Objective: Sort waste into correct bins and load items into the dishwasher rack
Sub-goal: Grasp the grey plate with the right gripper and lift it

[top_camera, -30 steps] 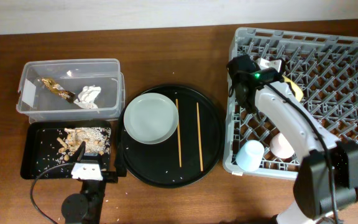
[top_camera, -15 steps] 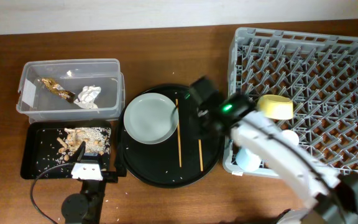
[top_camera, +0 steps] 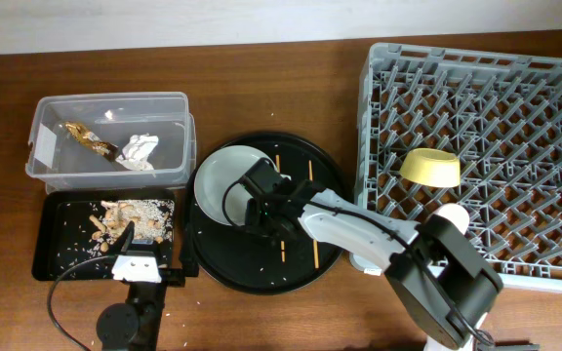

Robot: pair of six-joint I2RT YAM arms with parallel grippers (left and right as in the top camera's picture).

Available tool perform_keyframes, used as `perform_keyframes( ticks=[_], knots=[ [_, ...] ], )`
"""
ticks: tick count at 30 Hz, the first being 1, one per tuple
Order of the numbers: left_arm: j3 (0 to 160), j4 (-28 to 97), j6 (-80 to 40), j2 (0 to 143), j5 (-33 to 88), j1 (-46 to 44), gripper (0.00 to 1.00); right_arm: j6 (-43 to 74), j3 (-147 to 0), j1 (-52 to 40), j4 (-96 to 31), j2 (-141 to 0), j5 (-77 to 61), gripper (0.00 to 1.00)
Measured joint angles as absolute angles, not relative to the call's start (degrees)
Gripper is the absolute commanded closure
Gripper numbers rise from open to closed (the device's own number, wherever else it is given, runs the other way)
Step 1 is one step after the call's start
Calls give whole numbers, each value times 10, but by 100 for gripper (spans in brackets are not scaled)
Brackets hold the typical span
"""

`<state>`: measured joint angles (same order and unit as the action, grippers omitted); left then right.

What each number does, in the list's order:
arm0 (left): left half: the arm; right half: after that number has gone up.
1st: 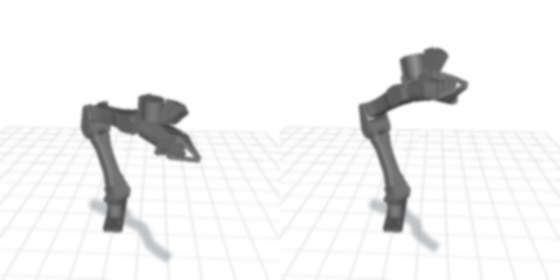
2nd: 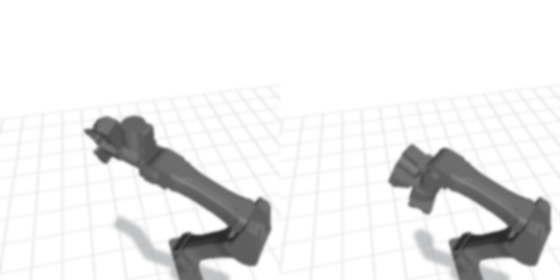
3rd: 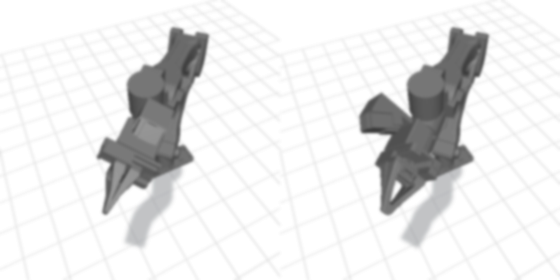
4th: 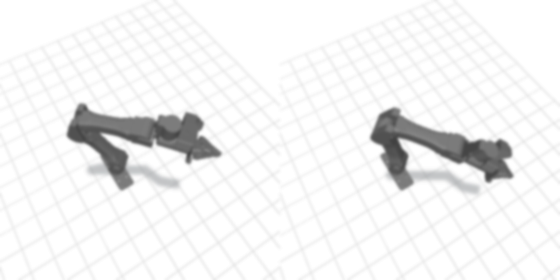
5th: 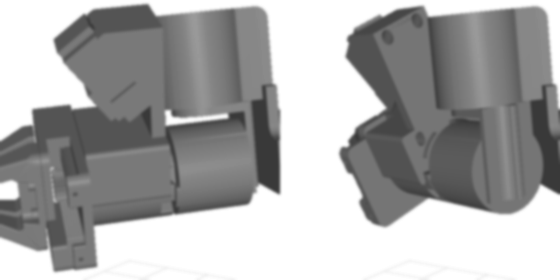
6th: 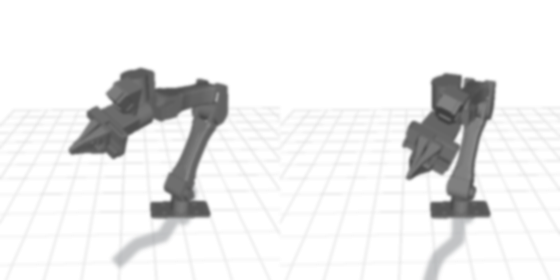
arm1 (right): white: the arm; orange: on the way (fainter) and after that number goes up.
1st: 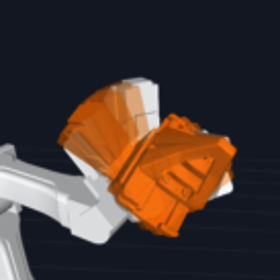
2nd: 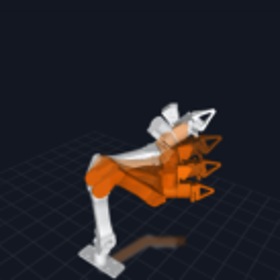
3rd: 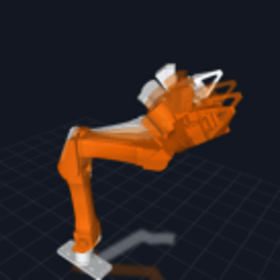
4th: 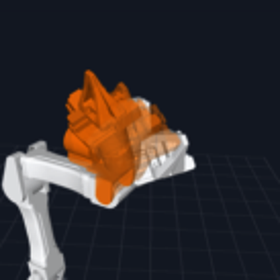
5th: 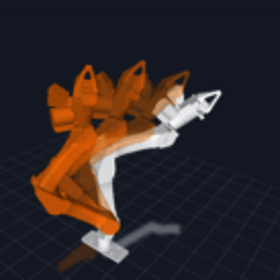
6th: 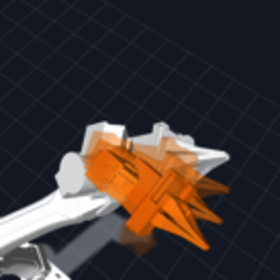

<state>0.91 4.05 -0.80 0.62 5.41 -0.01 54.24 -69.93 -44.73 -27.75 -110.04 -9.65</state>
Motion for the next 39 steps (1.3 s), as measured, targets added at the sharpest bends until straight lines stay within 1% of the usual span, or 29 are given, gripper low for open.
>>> perform_keyframes(
  ticks=[1, 2, 3, 4, 7, 9, 11, 14, 18, 21, 23, 24, 27, 31, 34, 37, 38, 39],
  knots=[
    [9, 41, -8, 6, 54, 0, 1, 554, -699, -447, -270, -1104, -101, 94],
    [9, 41, -8, 6, 54, 0, 1, 566, -699, -447, -270, -1105, -103, 96],
    [9, 41, -8, 6, 54, 0, 1, 576, -700, -447, -282, -1105, -105, 75],
    [9, 41, -8, 6, 54, 0, 1, 581, -700, -447, -299, -1105, -104, 64],
    [9, 41, -8, 6, 54, 0, 1, 585, -700, -447, -299, -1106, -100, 60],
    [9, 41, -8, 6, 54, 0, 1, 590, -700, -447, -283, -1106, -101, 49],
    [9, 41, -8, 6, 54, 0, 1, 597, -700, -447, -274, -1106, -102, 50],
    [9, 41, -8, 6, 54, 0, 1, 611, -700, -447, -235, -1106, -119, 48],
    [9, 41, -8, 6, 54, 0, 1, 697, -700, -430, -239, -1106, -119, 49],
    [9, 41, -8, 6, 54, 0, 1, 727, -700, -417, -272, -1109, -84, 49],
    [9, 41, -8, 6, 54, 0, 1, 734, -700, -416, -284, -1119, -75, 62],
    [9, 41, -8, 6, 54, 0, 1, 734, -704, -416, -290, -1121, -73, 77],
    [9, 41, -8, 6, 54, 0, 1, 733, -708, -415, -310, -1128, -79, 96],
    [9, 41, -8, 6, 54, 0, 1, 701, -709, -408, -321, -1126, -107, 96],
    [9, 41, -8, 6, 54, 0, 1, 616, -705, -393, -342, -1091, -100, 96],
    [9, 41, -8, 6, 54, 0, 1, 499, -701, -343, -381, -965, -55, 96],
    [9, 40, -8, 6, 54, 0, 1, 461, -701, -312, -401, -895, -17, 96],
    [9, 41, -8, 6, 54, 0, 0, 442, -702, -290, -409, -856, 8, 96]
  ],
)
